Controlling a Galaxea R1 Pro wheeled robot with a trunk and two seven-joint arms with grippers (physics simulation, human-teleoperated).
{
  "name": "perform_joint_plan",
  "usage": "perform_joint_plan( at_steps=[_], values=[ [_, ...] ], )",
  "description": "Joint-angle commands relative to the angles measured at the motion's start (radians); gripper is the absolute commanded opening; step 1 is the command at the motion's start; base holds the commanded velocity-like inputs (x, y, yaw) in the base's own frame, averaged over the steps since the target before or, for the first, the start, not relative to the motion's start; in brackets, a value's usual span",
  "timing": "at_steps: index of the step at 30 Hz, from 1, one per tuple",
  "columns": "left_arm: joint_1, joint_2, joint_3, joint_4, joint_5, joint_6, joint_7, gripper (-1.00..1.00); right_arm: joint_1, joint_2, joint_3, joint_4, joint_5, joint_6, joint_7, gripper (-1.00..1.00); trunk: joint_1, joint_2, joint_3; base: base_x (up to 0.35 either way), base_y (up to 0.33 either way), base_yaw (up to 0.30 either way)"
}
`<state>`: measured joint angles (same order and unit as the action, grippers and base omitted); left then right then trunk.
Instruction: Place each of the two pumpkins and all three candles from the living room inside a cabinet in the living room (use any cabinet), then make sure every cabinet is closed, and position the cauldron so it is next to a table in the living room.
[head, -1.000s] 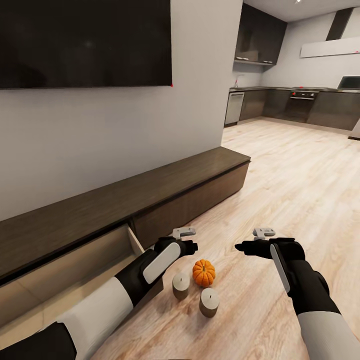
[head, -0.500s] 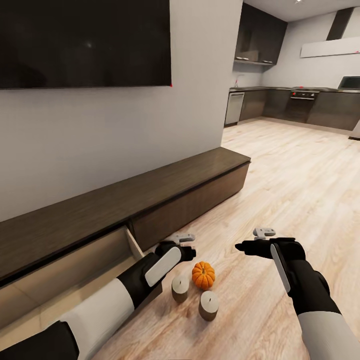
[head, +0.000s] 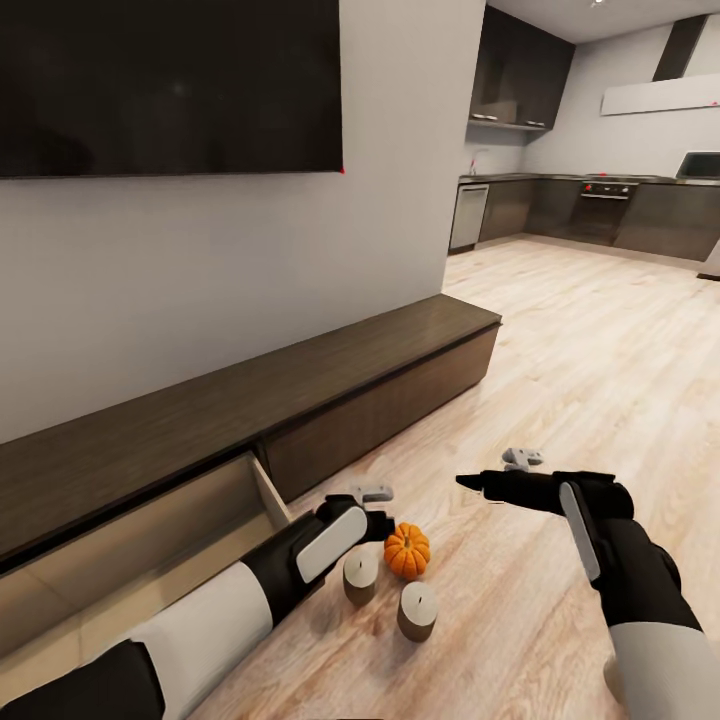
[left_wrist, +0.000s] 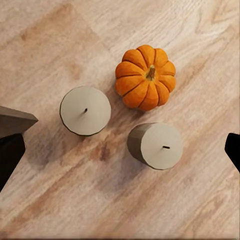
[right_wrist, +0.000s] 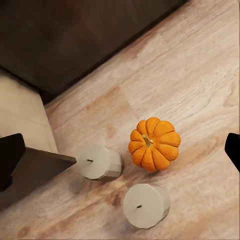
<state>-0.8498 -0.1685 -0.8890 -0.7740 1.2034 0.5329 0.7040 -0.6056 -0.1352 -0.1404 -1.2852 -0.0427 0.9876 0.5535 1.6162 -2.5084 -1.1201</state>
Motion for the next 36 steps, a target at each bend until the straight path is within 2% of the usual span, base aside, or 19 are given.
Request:
perform_joint_plan(
  at_steps=[1, 3, 5, 7, 10, 14, 19, 24, 27, 32, 36],
  values=[
    [0.0, 0.0, -0.003, 0.003, 0.001, 0.0, 0.0, 1.0, 0.0, -0.004, -0.03, -0.01, -0.014, 0.0, 0.052, 1.0, 0.0, 0.0, 0.0, 0.0, 0.0, 0.0],
    [0.0, -0.001, -0.005, 0.007, 0.004, 0.0, 0.0, 1.0, 0.0, -0.005, -0.094, -0.024, -0.031, 0.001, 0.139, 1.0, 0.0, 0.0, 0.0, 0.0, 0.0, 0.0],
    [0.0, -0.002, -0.006, 0.014, 0.005, -0.001, 0.0, 1.0, 0.0, -0.006, -0.129, -0.029, -0.037, 0.001, 0.191, 1.0, 0.0, 0.0, 0.0, 0.0, 0.0, 0.0],
    [0.0, -0.003, -0.006, 0.021, 0.006, -0.001, 0.0, 1.0, -0.001, -0.005, -0.153, -0.032, -0.042, 0.003, 0.24, 1.0, 0.0, 0.0, 0.0, 0.0, 0.0, 0.0],
    [0.0, -0.003, -0.007, 0.027, 0.007, -0.001, 0.0, 1.0, -0.001, -0.004, -0.165, -0.034, -0.043, 0.003, 0.271, 1.0, 0.0, 0.0, 0.0, 0.0, 0.0, 0.0],
    [0.0, -0.003, -0.006, 0.033, 0.007, -0.02, 0.0, 1.0, -0.002, -0.003, -0.163, -0.035, -0.042, 0.002, 0.281, 1.0, 0.0, 0.0, 0.0, 0.0, 0.0, 0.0],
    [0.0, -0.002, -0.006, 0.089, 0.024, -0.129, 0.0, 1.0, -0.002, -0.001, -0.153, -0.036, -0.042, 0.003, 0.308, 1.0, 0.0, 0.0, 0.0, 0.0, 0.0, 0.0],
    [0.0, -0.002, -0.005, 0.123, 0.091, -0.213, -0.007, 1.0, -0.002, 0.0, -0.133, -0.036, -0.042, 0.003, 0.315, 1.0, 0.0, 0.0, 0.0, 0.0, 0.0, 0.0],
    [0.0, -0.002, -0.005, 0.136, 0.137, -0.329, -0.009, 1.0, -0.002, 0.001, -0.128, -0.036, -0.042, 0.003, 0.316, 1.0, 0.0, 0.0, 0.0, 0.0, 0.0, 0.0],
    [0.0, -0.002, -0.005, 0.136, 0.16, -0.38, -0.01, 1.0, -0.002, 0.003, -0.113, -0.036, -0.04, 0.003, 0.315, 1.0, 0.0, 0.0, 0.0, 0.0, 0.0, 0.0],
    [0.0, -0.003, -0.006, 0.127, 0.227, -0.393, -0.011, 1.0, -0.002, 0.003, -0.078, -0.036, -0.039, 0.003, 0.314, 1.0, 0.0, 0.0, 0.0, 0.0, 0.0, 0.0]
  ],
)
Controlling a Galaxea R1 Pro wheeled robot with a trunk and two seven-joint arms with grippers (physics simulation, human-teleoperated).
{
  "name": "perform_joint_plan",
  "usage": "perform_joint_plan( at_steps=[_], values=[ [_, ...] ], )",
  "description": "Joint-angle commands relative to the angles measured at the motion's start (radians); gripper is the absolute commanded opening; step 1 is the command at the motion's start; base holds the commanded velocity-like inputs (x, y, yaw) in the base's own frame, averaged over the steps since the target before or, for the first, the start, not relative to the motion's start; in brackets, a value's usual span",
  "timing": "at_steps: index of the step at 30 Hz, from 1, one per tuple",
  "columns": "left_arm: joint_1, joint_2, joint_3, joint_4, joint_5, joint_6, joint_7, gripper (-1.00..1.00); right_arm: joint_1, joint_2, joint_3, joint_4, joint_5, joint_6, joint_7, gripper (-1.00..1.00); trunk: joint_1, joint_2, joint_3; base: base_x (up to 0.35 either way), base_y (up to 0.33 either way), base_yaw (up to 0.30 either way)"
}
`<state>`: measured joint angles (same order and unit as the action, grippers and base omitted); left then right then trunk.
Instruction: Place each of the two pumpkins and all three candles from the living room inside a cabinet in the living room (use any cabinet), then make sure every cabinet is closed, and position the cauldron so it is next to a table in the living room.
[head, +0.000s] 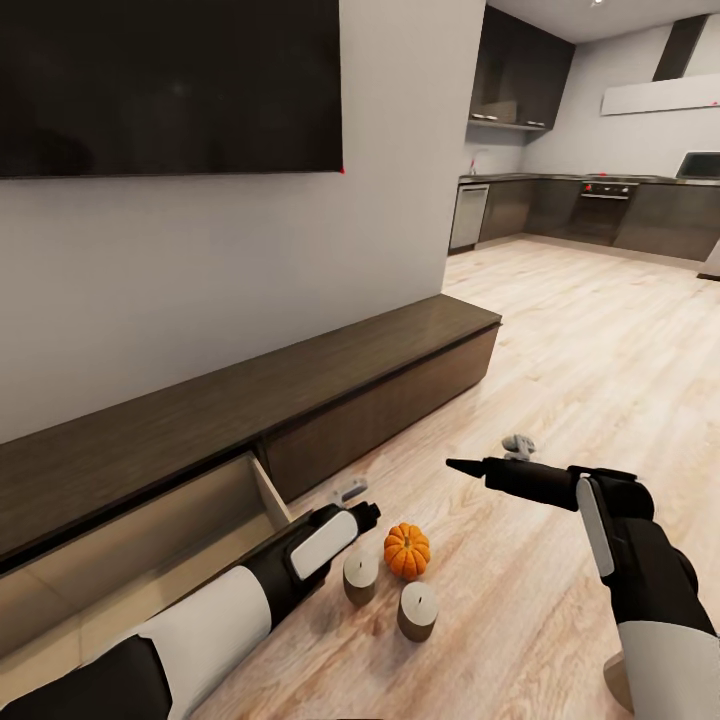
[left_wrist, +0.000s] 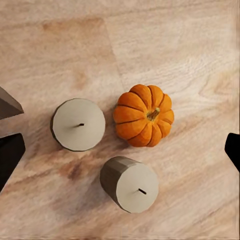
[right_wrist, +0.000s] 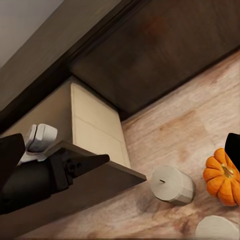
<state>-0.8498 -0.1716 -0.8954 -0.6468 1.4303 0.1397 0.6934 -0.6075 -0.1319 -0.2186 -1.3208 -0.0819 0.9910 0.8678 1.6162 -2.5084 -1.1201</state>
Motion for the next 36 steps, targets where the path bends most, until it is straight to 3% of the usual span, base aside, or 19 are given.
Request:
perform_joint_plan(
  at_steps=[1, 7, 15, 36],
  values=[
    [0.0, 0.0, 0.0, -0.001, 0.017, -0.001, 0.0, 1.0, 0.0, -0.001, 0.003, 0.0, 0.0, 0.0, -0.001, 1.0, 0.0, 0.0, 0.0, 0.0, 0.0, 0.0],
    [0.0, 0.001, 0.0, -0.003, 0.046, -0.003, -0.003, 1.0, 0.0, 0.0, 0.02, 0.0, 0.006, -0.001, -0.006, 1.0, 0.0, 0.0, 0.0, 0.0, 0.0, 0.0],
    [0.001, 0.001, -0.003, -0.017, 0.048, -0.004, -0.063, 1.0, 0.0, 0.001, 0.027, 0.001, 0.008, -0.012, -0.007, 1.0, 0.0, 0.0, 0.0, 0.001, 0.0, 0.0],
    [0.005, 0.001, -0.003, -0.017, 0.05, -0.005, -0.069, 1.0, 0.001, 0.003, 0.028, 0.002, 0.008, -0.011, -0.007, 1.0, 0.0, 0.0, 0.0, 0.179, -0.169, 0.024]
  ],
)
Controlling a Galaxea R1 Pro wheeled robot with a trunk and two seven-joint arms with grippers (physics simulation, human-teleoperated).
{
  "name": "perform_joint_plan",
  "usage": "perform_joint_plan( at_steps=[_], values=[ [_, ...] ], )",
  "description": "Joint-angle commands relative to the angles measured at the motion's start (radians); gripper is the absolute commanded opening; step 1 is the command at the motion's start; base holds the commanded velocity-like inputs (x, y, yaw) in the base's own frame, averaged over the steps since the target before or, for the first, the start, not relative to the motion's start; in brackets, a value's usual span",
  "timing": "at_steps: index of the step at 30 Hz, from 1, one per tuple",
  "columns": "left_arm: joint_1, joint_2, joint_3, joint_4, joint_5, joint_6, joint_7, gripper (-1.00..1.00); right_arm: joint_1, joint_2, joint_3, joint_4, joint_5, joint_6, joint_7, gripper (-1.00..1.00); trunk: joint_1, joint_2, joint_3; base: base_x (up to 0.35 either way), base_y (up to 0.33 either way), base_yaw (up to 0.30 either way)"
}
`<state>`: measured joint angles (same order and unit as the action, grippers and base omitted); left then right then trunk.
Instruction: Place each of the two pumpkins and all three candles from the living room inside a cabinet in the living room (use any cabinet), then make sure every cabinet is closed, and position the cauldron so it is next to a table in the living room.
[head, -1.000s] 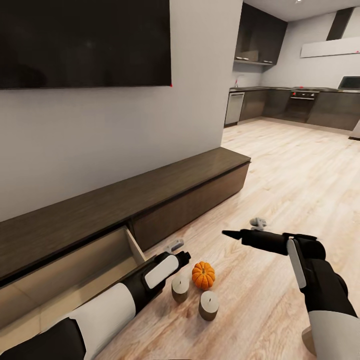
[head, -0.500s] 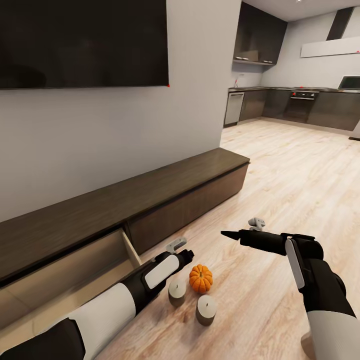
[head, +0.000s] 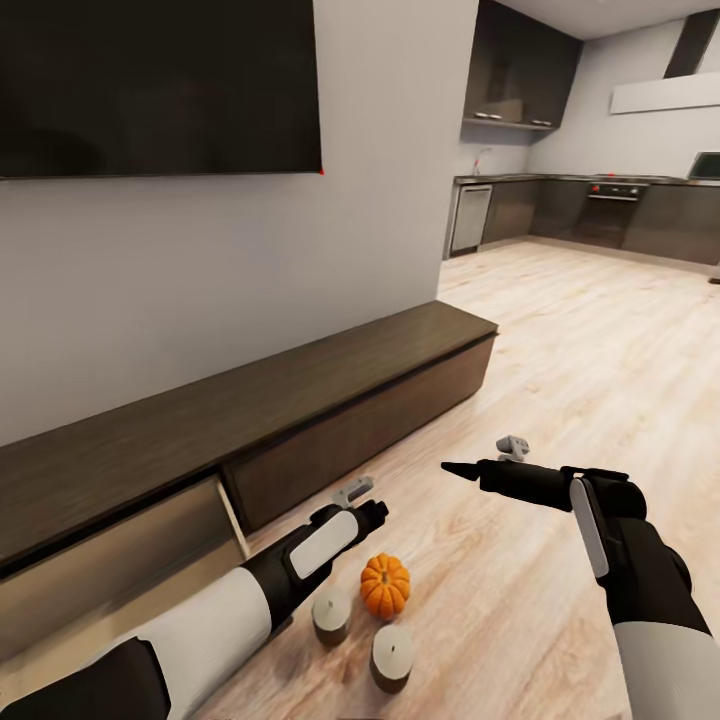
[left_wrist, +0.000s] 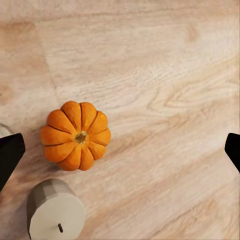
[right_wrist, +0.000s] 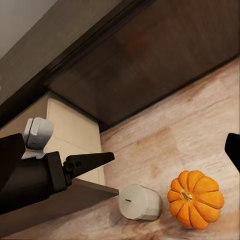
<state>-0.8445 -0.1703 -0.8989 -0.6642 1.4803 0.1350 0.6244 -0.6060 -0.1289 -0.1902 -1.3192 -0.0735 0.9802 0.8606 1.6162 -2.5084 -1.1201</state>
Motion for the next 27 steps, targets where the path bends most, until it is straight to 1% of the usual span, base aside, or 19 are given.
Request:
perform_joint_plan(
  at_steps=[1, 12, 20, 23, 27],
  values=[
    [0.0, 0.0, 0.0, 0.0, 0.0, 0.0, 0.0, 1.0, 0.0, 0.0, 0.0, 0.0, 0.0, 0.0, 0.0, 1.0, 0.0, 0.0, 0.0, 0.038, -0.036, 0.234],
    [0.001, 0.0, 0.0, -0.001, 0.0, 0.0, 0.0, 1.0, 0.0, 0.0, 0.0, 0.002, 0.0, 0.0, -0.001, 1.0, 0.0, 0.0, 0.0, 0.006, -0.006, 0.27],
    [0.001, 0.0, 0.0, -0.002, 0.001, 0.0, 0.0, 1.0, 0.0, 0.0, 0.0, 0.002, 0.0, 0.0, -0.002, 1.0, 0.0, 0.0, 0.0, 0.0, 0.0, 0.221],
    [0.001, 0.0, 0.0, -0.002, 0.001, 0.0, 0.0, 1.0, 0.0, 0.001, 0.0, 0.002, 0.0, 0.0, -0.002, 1.0, 0.0, 0.0, 0.0, 0.0, 0.0, 0.153],
    [0.001, 0.0, 0.0, -0.002, 0.002, 0.0, -0.009, 1.0, 0.0, 0.001, 0.0, 0.002, 0.0, 0.0, -0.002, 1.0, 0.0, 0.0, 0.0, 0.0, -0.053, 0.034]
  ],
)
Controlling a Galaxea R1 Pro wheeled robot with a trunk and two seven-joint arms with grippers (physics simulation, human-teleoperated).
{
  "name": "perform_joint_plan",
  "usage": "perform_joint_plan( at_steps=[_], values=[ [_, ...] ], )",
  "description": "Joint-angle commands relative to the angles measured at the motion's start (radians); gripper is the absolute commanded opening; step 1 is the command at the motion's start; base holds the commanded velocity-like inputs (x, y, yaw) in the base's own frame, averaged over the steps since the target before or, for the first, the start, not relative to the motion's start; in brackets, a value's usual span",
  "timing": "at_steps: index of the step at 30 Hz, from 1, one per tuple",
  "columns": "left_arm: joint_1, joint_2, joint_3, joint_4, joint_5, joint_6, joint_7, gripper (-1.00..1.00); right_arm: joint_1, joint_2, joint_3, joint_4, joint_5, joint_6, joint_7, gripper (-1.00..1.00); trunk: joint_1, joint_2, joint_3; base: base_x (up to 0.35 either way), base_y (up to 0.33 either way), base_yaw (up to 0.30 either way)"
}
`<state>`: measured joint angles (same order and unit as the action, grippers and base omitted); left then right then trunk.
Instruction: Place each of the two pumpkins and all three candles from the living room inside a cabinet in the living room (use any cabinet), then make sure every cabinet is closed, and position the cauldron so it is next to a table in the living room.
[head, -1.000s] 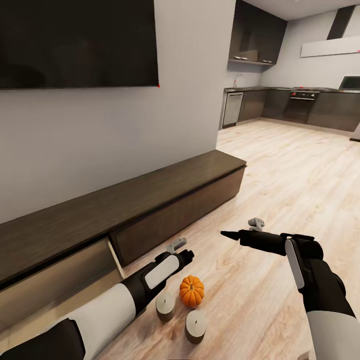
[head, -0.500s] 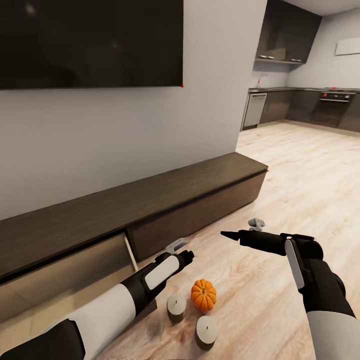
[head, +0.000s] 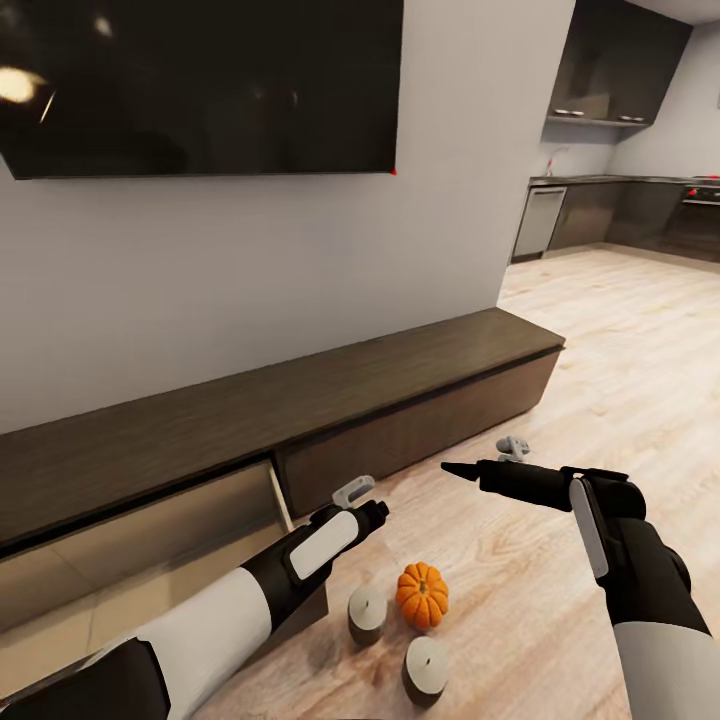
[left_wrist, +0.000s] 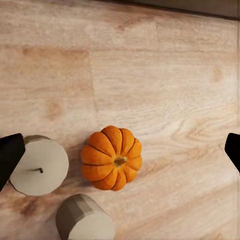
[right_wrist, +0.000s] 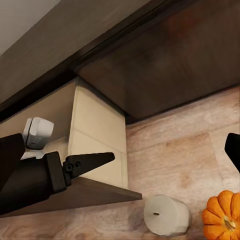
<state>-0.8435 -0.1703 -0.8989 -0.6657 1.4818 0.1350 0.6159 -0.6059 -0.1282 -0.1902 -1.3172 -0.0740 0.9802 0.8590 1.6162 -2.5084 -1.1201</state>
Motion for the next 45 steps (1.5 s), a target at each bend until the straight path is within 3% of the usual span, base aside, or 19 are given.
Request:
perform_joint_plan(
  at_steps=[1, 4, 11, 32, 45],
  values=[
    [0.0, 0.0, 0.0, 0.001, 0.0, 0.0, -0.008, 1.0, 0.0, 0.0, 0.0, 0.0, 0.0, 0.0, 0.0, 1.0, 0.0, 0.0, 0.0, 0.0, -0.142, 0.011],
    [0.0, 0.0, 0.0, 0.001, 0.0, 0.0, -0.038, 1.0, 0.0, 0.0, 0.0, 0.001, 0.0, 0.0, 0.0, 1.0, 0.0, 0.0, 0.0, 0.0, -0.231, 0.004],
    [0.001, 0.0, 0.0, 0.008, 0.0, 0.0, -0.044, 1.0, 0.001, 0.013, 0.0, 0.001, 0.002, 0.0, 0.0, 1.0, 0.0, 0.0, 0.001, 0.0, -0.224, 0.067],
    [0.012, 0.0, 0.0, 0.008, 0.0, -0.044, -0.044, 1.0, 0.002, 0.02, 0.0, 0.002, 0.0, -0.001, -0.003, 1.0, 0.0, 0.0, 0.017, 0.0, -0.014, 0.239],
    [0.012, 0.0, -0.001, 0.007, 0.0, -0.044, -0.044, 1.0, 0.002, 0.021, 0.0, 0.004, 0.0, -0.001, -0.003, 1.0, 0.0, 0.0, 0.018, -0.071, -0.261, 0.052]
  ],
)
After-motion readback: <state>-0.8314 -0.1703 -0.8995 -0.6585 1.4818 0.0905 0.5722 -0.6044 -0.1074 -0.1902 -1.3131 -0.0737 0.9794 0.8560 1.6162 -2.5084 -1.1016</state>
